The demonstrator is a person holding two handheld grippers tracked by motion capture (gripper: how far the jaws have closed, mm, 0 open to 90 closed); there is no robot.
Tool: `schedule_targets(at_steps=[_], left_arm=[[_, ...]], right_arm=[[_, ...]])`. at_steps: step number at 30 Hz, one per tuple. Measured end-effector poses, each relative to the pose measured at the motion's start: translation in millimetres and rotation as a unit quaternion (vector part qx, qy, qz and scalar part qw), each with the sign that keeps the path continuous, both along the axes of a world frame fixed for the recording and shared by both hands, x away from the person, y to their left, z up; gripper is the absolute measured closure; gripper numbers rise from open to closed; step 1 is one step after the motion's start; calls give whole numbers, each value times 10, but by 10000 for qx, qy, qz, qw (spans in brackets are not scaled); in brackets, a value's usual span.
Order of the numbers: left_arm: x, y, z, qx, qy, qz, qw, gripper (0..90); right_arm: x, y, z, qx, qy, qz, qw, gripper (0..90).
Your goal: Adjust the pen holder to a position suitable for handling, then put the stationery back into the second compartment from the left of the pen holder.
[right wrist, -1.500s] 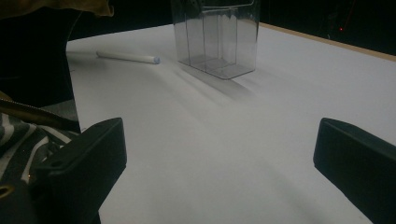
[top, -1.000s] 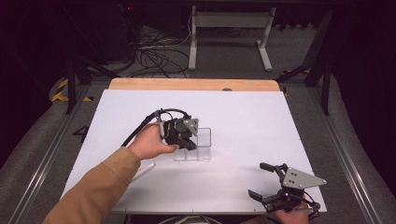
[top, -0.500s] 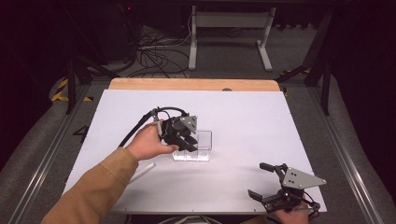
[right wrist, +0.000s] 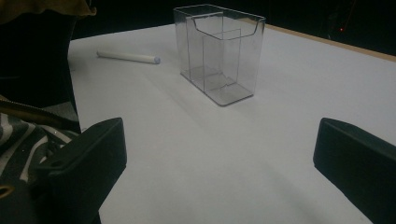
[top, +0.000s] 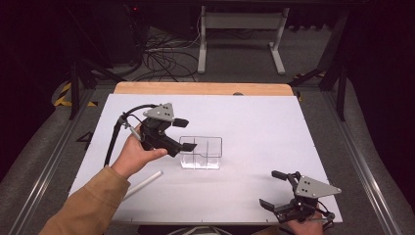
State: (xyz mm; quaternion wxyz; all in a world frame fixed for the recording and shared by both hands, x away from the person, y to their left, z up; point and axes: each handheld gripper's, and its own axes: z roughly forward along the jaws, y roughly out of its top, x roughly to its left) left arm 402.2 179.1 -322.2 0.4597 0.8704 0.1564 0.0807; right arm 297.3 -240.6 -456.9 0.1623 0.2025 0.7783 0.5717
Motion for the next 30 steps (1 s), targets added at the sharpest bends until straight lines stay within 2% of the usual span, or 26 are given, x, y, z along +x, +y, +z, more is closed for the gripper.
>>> schedule_targets(at_steps=[3,5,10,13,14,15,19,21,23,24,29,30], left_arm=[[-48,72,17,-223,-1,76,9997,125],[-111,96,26,-127,-186,230,9995,111],[-191,142,7,-78,-352,442,9984,95],[-238,199,-16,-37,-354,514,9980,96],[-252,223,-26,11,-333,518,9981,122],[-271,249,-37,23,-335,589,9977,122],[-367,414,-89,-32,-545,909,9944,118],[-391,440,-99,-28,-550,951,9939,116],[-441,492,-112,34,-669,1103,9916,103],[-487,540,-131,17,-679,1209,9903,100],[-562,601,-197,87,-629,1331,9891,100],[-577,619,-225,110,-539,1387,9888,100]], right_arm=[[-4,-3,-2,13,12,-12,10000,32],[-6,-1,-2,7,15,-14,10000,32],[-3,0,1,21,-12,-19,10000,32],[4,-1,3,27,-5,-9,10000,32],[4,1,3,40,-16,-5,10000,32],[4,1,3,40,-16,-5,10000,32],[7,1,2,57,-10,-23,10000,32],[10,7,1,43,2,-17,10000,32],[11,14,0,25,16,1,10000,32],[8,18,0,26,14,-2,10000,31],[0,14,-6,21,5,-15,10000,32],[-2,8,-5,36,3,-19,10000,31]])
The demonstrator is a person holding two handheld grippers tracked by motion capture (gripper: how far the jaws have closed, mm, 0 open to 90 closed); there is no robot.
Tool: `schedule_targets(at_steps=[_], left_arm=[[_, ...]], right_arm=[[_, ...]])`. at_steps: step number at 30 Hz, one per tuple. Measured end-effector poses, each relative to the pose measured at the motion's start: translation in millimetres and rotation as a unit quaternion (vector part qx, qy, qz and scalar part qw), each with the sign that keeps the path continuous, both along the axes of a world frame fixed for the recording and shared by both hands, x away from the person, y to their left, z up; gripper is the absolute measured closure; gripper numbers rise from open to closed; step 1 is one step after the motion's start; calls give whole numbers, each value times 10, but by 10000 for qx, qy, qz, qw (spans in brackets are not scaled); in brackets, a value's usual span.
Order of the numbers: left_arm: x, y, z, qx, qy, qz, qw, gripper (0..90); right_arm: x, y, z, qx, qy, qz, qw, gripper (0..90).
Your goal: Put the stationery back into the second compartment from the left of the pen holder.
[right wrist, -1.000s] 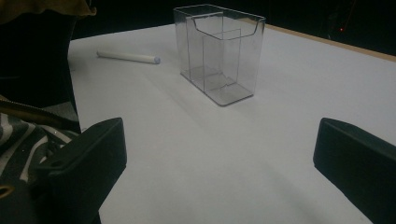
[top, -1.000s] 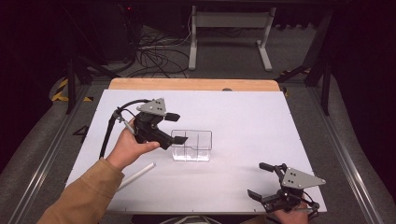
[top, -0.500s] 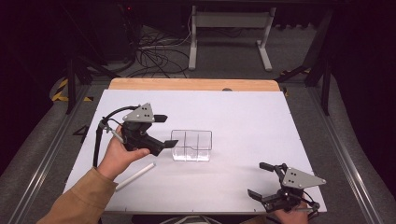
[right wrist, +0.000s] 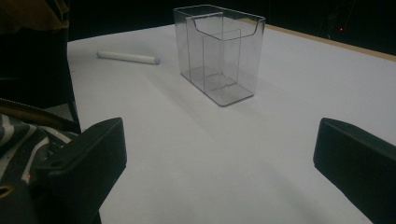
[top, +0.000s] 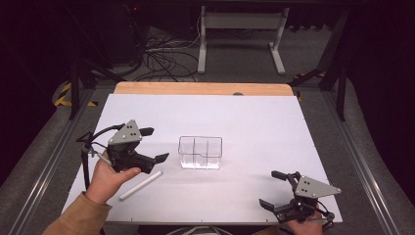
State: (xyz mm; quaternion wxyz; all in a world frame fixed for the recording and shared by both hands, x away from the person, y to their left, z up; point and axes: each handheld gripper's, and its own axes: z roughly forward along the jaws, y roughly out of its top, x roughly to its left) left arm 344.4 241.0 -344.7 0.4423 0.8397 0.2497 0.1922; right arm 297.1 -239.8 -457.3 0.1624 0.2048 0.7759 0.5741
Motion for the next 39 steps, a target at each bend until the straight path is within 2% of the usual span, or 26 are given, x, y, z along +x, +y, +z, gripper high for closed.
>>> schedule_targets(at_steps=[3,4,6,7,10,11,12,14,17,21,26,30,34,35,39], left_arm=[[3,31,-70,-17,409,79,9991,117],[-1,34,-94,10,473,98,9988,117],[-29,43,-136,92,435,188,9988,122],[-60,76,-178,28,450,196,9988,122],[-86,109,-221,24,453,226,9987,125],[-118,123,-264,208,362,324,9986,127],[-118,123,-264,208,362,324,9986,130],[-156,127,-308,381,327,353,9981,131],[-197,149,-368,466,287,418,9976,136],[-195,196,-461,527,386,518,9965,136],[-184,278,-560,478,661,601,9949,143],[-186,309,-615,552,782,690,9930,149],[-191,364,-672,350,994,755,9916,152],[-190,379,-680,378,968,755,9917,153],[-205,415,-724,314,1082,786,9905,153]], right_arm=[[-6,-1,-3,-13,25,-3,10000,32],[-6,-1,-3,-13,25,-3,10000,32],[-5,5,0,-23,10,14,10000,31],[-6,5,1,-26,2,17,10000,31],[-5,2,0,-28,9,15,10000,31],[-3,3,-3,-16,18,4,10000,32],[-3,3,-3,-16,18,4,10000,32],[-6,10,-2,-34,2,20,10000,31],[-6,9,-1,-32,12,31,10000,31],[-8,15,1,-46,19,39,10000,31],[-7,13,0,-46,21,41,10000,31],[-13,13,2,-58,10,41,10000,32],[-18,18,3,-59,-16,35,10000,32],[-19,16,5,-75,-17,42,10000,31],[-19,18,2,-72,-16,34,10000,31]])
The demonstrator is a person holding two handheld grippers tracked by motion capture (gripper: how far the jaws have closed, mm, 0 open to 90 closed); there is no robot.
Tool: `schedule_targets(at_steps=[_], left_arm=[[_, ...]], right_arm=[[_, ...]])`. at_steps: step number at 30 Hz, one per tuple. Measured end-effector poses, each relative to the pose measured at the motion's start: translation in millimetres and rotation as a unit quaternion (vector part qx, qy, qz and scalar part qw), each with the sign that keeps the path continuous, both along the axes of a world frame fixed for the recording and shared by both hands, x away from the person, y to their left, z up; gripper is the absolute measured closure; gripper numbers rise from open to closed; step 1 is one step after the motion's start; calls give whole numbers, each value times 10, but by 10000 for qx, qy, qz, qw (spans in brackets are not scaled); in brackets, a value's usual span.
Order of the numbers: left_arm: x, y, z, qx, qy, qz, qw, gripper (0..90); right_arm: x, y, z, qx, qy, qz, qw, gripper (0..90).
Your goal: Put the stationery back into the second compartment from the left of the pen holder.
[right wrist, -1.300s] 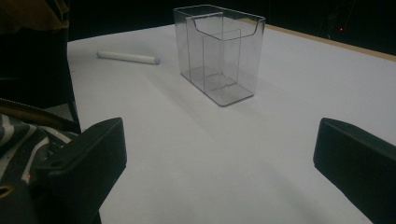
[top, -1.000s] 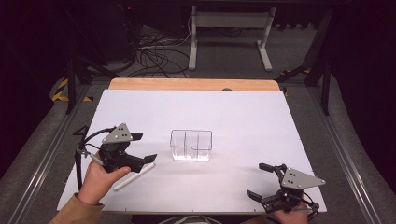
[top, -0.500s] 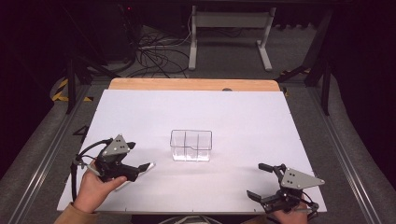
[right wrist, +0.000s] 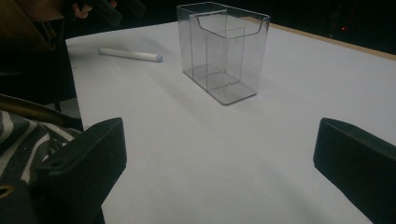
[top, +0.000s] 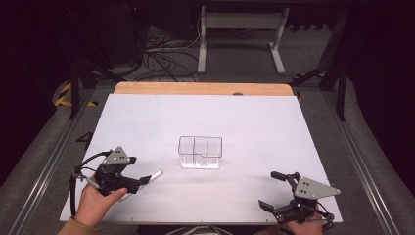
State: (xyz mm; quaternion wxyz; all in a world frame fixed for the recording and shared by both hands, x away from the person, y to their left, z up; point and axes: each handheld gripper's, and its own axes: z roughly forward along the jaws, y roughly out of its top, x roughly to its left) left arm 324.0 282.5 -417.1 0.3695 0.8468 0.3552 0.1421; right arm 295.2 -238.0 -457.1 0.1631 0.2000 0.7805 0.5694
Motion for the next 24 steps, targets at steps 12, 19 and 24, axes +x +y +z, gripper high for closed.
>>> schedule_targets(at_steps=[12,19,24], left_arm=[[35,-23,-41,305,216,339,9987,172],[80,-97,-81,867,541,188,9946,293],[102,-145,-103,1111,767,109,9908,343]], right_arm=[[0,-1,1,7,14,30,10000,31],[2,6,-3,-7,27,34,10000,31],[5,8,-7,5,34,26,10000,31]])
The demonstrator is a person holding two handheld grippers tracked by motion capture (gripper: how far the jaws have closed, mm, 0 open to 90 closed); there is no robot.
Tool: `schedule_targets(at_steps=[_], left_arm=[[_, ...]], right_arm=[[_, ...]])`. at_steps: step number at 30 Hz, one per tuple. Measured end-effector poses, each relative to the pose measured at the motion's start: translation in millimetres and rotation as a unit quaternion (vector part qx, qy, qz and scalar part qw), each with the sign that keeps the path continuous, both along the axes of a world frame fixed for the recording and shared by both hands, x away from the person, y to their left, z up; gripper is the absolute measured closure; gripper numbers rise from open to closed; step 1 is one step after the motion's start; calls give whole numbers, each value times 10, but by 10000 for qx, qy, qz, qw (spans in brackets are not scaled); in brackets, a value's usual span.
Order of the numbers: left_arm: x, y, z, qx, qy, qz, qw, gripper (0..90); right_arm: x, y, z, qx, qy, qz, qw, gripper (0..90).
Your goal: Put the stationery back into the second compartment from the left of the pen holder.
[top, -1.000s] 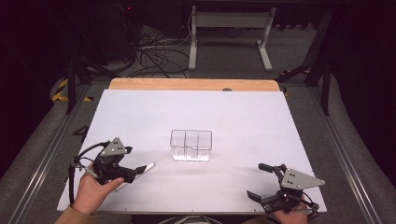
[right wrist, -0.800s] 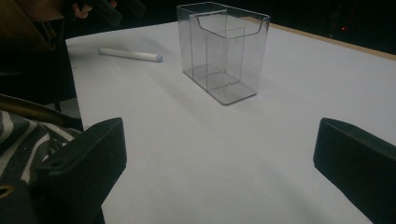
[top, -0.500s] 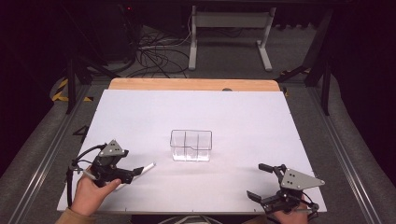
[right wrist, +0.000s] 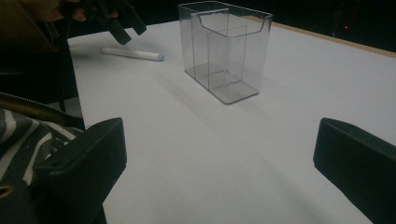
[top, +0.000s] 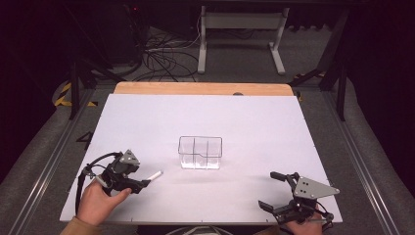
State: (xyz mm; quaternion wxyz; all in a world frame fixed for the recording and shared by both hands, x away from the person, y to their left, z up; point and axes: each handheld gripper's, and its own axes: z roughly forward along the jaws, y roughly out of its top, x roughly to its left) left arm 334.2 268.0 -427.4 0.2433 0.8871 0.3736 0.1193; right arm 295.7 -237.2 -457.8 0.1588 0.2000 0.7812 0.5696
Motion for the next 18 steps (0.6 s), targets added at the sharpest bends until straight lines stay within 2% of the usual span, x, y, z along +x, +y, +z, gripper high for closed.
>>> schedule_targets(at_steps=[2,7,10,13,14,16,18], left_arm=[[9,-27,-13,110,84,-21,9999,351],[37,-81,-55,314,486,-24,9983,413],[47,-103,-66,425,546,-31,9976,445],[52,-138,-76,600,562,-64,9966,512],[52,-159,-82,690,623,-86,9956,551],[54,-171,-86,760,600,-103,9952,564],[60,-188,-90,862,623,-147,9942,621]], right_arm=[[1,0,-1,0,-1,3,10000,32],[5,-4,-2,-10,2,8,10000,31],[7,-2,-4,-14,12,11,10000,32],[7,6,-7,-25,34,37,10000,32],[8,9,-8,-33,36,42,10000,32],[9,9,-8,-32,36,43,10000,32],[10,9,-9,-35,39,47,10000,32]])
